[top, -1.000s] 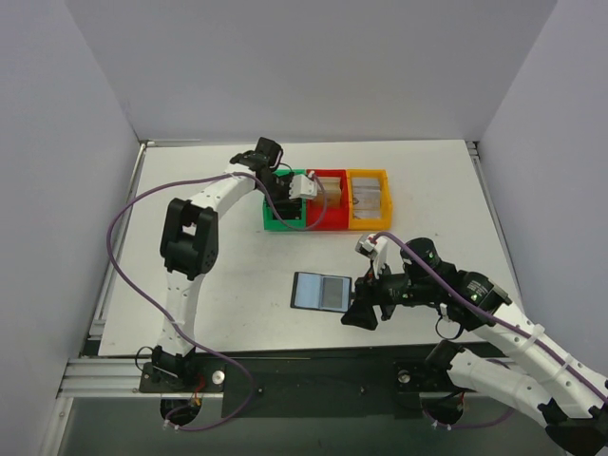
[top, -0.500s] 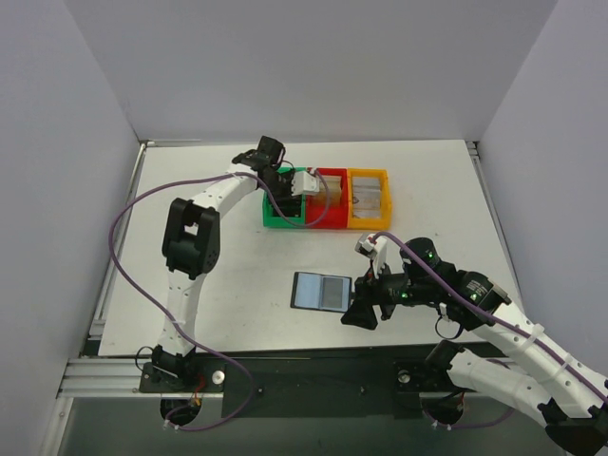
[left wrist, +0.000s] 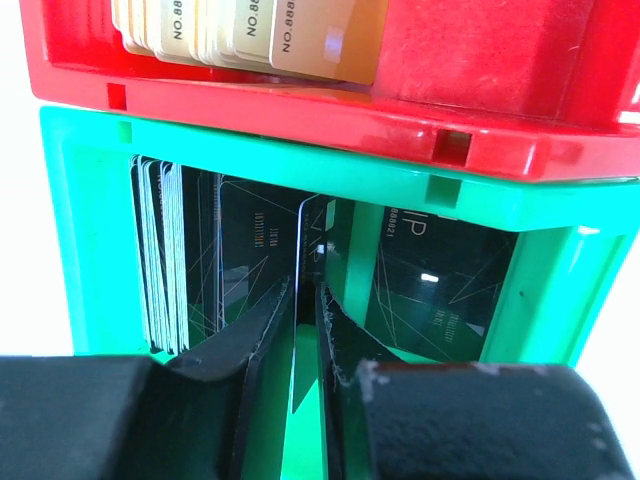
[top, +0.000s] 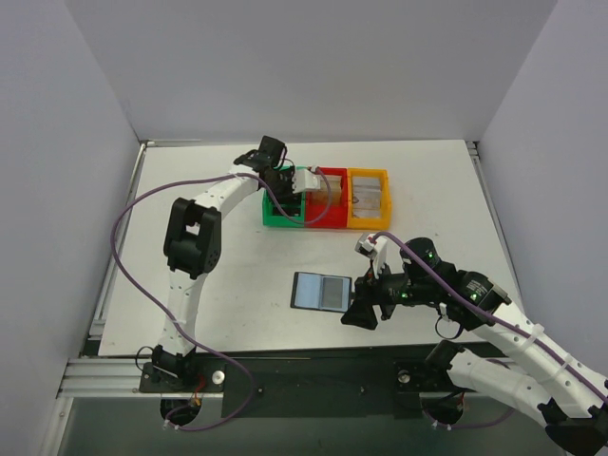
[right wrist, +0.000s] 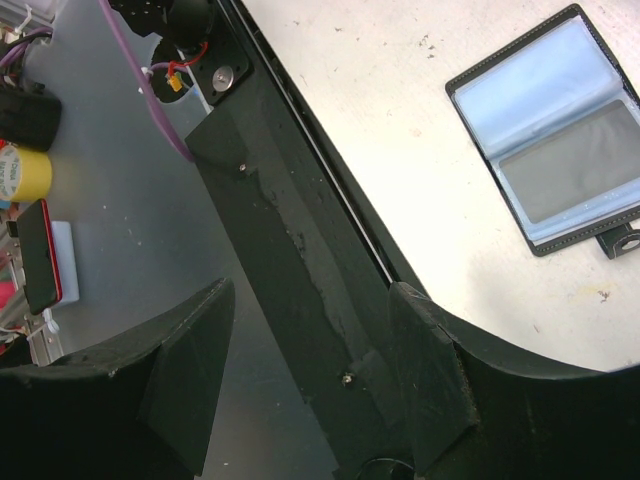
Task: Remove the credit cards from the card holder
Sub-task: Place the credit card in the storage box.
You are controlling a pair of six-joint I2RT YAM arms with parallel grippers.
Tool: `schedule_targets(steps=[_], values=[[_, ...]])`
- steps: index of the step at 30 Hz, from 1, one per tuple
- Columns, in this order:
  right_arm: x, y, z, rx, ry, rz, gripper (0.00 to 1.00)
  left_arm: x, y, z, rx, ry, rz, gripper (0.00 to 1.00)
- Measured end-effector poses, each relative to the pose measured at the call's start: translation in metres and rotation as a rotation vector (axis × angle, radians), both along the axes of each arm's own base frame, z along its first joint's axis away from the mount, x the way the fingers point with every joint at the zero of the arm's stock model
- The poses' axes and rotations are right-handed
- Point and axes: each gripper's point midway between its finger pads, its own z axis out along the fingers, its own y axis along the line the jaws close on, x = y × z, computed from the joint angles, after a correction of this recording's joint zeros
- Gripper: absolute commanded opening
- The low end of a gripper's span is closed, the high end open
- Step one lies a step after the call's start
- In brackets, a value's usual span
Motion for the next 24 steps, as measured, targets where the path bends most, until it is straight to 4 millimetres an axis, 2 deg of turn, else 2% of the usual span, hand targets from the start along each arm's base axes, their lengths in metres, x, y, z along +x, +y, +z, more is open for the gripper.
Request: schedule_targets(steps=[8, 11, 14, 24], values=[[0.0, 0.0, 0.0, 0.0, 0.0, 0.0, 0.58, 0.0052, -0.0016, 0.0025, 0.009, -0.03, 0.013, 0.24], [0.0, 0.0, 0.0, 0.0, 0.0, 0.0, 0.58, 0.0049, -0.0033, 0.0027, 0.013, -0.033, 0.014, 0.32], [0.0, 0.0, 0.0, 0.0, 0.0, 0.0, 0.58, 0.0054, -0.0056, 0.0028, 0.014, -0.041, 0.015, 0.35], [0.0, 0.0, 0.0, 0.0, 0.0, 0.001, 0.58, 0.006, -0.0071, -0.0016, 0.024, -0.054, 0.021, 0.36]])
